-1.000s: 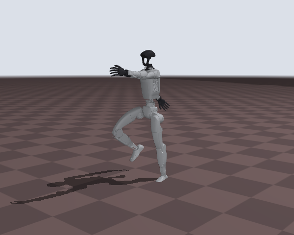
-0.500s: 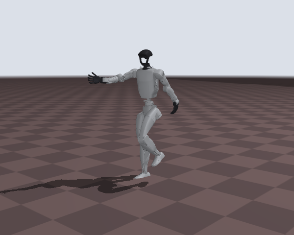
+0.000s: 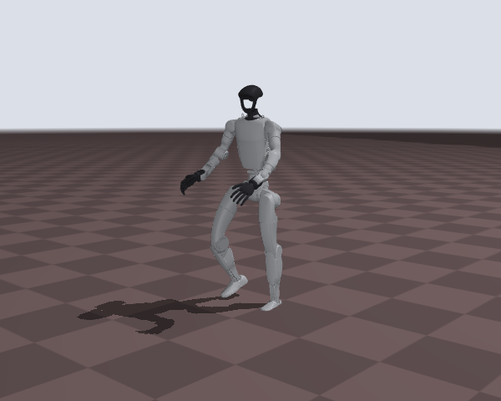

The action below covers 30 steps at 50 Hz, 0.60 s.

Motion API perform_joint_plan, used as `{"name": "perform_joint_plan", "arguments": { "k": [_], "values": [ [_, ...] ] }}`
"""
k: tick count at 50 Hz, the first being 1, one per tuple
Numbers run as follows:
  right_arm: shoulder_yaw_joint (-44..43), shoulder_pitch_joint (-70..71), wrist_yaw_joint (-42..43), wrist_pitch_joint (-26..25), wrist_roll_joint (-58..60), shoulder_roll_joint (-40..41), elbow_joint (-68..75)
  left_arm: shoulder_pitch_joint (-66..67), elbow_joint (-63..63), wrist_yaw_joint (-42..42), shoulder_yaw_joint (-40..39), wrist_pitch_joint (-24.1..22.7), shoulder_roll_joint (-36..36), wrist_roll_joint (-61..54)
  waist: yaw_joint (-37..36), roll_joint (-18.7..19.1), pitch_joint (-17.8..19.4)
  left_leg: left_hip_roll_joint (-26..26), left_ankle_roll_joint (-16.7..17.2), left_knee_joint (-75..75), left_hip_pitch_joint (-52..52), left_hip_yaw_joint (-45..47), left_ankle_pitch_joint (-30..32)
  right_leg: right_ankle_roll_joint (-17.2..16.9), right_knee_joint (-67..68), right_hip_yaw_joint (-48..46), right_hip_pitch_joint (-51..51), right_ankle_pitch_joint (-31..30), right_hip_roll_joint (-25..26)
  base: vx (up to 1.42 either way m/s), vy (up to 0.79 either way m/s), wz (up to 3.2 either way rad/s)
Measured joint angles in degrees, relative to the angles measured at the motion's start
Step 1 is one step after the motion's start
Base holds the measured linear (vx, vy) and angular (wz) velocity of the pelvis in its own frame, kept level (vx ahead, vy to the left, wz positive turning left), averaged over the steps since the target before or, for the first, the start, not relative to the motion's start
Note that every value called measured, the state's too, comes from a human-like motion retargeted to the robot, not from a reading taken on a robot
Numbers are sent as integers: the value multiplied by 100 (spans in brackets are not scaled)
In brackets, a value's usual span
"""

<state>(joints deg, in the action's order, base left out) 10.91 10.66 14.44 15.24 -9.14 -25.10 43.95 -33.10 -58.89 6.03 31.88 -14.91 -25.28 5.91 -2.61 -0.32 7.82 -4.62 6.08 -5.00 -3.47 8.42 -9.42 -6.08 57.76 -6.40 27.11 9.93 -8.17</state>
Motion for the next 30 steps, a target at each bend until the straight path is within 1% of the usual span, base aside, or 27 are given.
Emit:
{"name": "perform_joint_plan", "arguments": {
  "k": [2, 3, 5, 7, 8, 10, 13, 15, 17, 18, 19, 20, 22, 23, 25, 30],
  "values": [
    [60, -382, -29, -98, 148, -485, -805, -373, 1176, 81, 264, 154, -909, 22, 235, 83, -100, -29, -12, 0, 105, -57, 12, 115, 693, 24, 377, 362, -94, -2, 2, 29],
    [73, -523, -31, -115, 197, -756, -1211, -524, 1706, 104, 343, 204, -1379, -17, 294, 122, -154, -51, -57, 0, 133, -31, 19, 168, 876, 95, 497, 465, -59, 0, 0, -21],
    [37, -732, 21, -74, 296, -1335, -1974, -758, 2595, 194, 435, 215, -2269, -95, 333, 206, -259, -107, -148, 0, 142, 70, 15, 214, 918, 322, 585, 632, 154, 3, 0, -59],
    [-150, -846, 55, -70, 401, -1958, -2737, -861, 3413, 259, 390, 212, -3145, -219, 308, 247, -333, -126, -187, 0, 115, 214, -21, 180, 497, 563, 458, 692, 370, 6, 0, -81],
    [-299, -893, 31, -112, 448, -2279, -3130, -851, 3829, 259, 306, 227, -3582, -310, 290, 250, -355, -116, -185, 0, 92, 294, -46, 151, 136, 652, 321, 639, 428, 8, 0, -79],
    [-650, -999, -47, -182, 534, -2900, -3842, -719, 4559, 245, 86, 203, -4363, -482, 265, 208, -409, -39, -157, 0, 35, 429, -99, 95, -947, 700, -135, 313, 379, 10, -1, -65],
    [-1375, -1246, -74, -347, 600, -3747, -4759, -332, 5396, 373, -411, 190, -5309, -655, 231, -40, -329, 274, -60, 0, -209, 548, -209, -37, -3513, 359, -1502, -312, -69, 16, -5, -35],
    [-1880, -1453, -15, -449, 757, -4232, -5201, -93, 5721, 570, -725, 216, -5806, -517, 103, -283, -304, 517, 17, 0, -331, 651, -279, -316, -4920, 208, -2304, -358, -322, 16, -11, -48],
    [-2615, -1955, -37, -515, 1056, -4591, -5637, 397, 5964, 723, -1279, 212, -6134, -149, -188, -408, -305, 609, 52, 0, -385, 819, -291, -644, -5753, 289, -2719, -531, -382, 11, -11, -82],
    [-3059, -2315, -89, -523, 1196, -4748, -5833, 781, 6063, 769, -1676, 198, -6206, 54, -360, -416, -339, 616, 42, 0, -384, 915, -275, -803, -6010, 370, -2797, -691, -374, 9, -13, -91],
    [-3409, -2592, -127, -513, 1315, -4880, -5959, 1100, 6112, 811, -1997, 182, -6275, 207, -510, -402, -385, 554, 42, 0, -379, 1003, -247, -871, -6160, 437, -2826, -815, -296, 8, -17, -91],
    [-3713, -2827, -157, -493, 1423, -5000, -6049, 1385, 6136, 850, -2280, 165, -6343, 336, -651, -377, -439, 458, 47, 0, -371, 1088, -213, -892, -6257, 498, -2831, -921, -182, 6, -21, -78],
    [-4613, -3481, -164, -458, 1595, -5237, -6280, 2474, 6254, 951, -3444, 128, -6327, 566, -822, -294, -487, 295, 30, 0, -316, 1192, -180, -892, -6276, 551, -2762, -954, 4, 4, -23, -54],
    [-4895, -3639, -131, -449, 1685, -5331, -6316, 2763, 6226, 1022, -3779, 124, -6371, 645, -870, -316, -510, 244, 13, 0, -281, 1223, -181, -892, -6276, 567, -2719, -950, 66, 1, -21, -31],
    [-5728, -4165, -17, -420, 1786, -5526, -6464, 3902, 6285, 1169, -5067, 107, -6266, 797, -893, -328, -477, 217, -47, 33, -213, 1262, -226, -892, -6275, 606, -2640, -939, 101, 0, -16, -13],
    [-6660, -4785, 109, -298, 2028, -5839, -6475, 5283, 6194, 1260, -6710, 88, -6012, 1034, -683, -396, -394, 282, -121, 0, -238, 1153, -236, -892, -6263, 495, -2695, -885, 11, 2, -5, 23]
  ]
}}
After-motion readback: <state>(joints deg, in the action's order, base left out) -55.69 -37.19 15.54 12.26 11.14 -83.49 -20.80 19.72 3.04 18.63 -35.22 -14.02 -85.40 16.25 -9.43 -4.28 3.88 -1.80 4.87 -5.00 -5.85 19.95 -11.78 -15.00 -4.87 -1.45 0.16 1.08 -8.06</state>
